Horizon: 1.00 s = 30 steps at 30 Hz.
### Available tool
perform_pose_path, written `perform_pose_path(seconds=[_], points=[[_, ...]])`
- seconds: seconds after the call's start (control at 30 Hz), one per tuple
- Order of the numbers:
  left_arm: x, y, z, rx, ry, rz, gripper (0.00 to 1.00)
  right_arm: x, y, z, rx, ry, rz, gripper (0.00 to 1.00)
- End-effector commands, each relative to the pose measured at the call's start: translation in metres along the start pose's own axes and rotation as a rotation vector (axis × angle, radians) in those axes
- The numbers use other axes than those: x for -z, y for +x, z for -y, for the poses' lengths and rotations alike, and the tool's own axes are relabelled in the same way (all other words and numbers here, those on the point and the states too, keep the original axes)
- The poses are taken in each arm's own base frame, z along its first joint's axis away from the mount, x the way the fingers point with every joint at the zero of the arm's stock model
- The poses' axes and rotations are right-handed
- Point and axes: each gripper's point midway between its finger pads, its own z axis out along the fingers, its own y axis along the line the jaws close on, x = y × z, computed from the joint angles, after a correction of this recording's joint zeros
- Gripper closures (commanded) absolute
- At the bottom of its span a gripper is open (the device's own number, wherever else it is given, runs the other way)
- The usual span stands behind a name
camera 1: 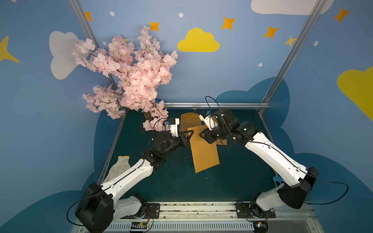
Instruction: Open the file bag
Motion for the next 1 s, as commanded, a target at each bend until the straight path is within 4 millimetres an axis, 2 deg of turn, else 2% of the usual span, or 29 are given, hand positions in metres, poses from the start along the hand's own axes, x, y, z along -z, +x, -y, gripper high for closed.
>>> perform_pose_path(seconds=[0.0,0.37,0.97], points=[[0.000,-0.011,0.005,-0.036,-0.018,0.033,0.98,-0.002,0.000,0.001,-0.016,0.057,-0.025,0.67],[0.003,-0.012,0.006,-0.038,-0.018,0.043,0.98,-0.021,0.004,0.004,-0.009,0.162,-0.091,0.69],[0.002,-0.010,0.010,-0.032,0.004,0.033,0.98,-0.026,0.007,0.011,0.001,0.212,-0.105,0.74]])
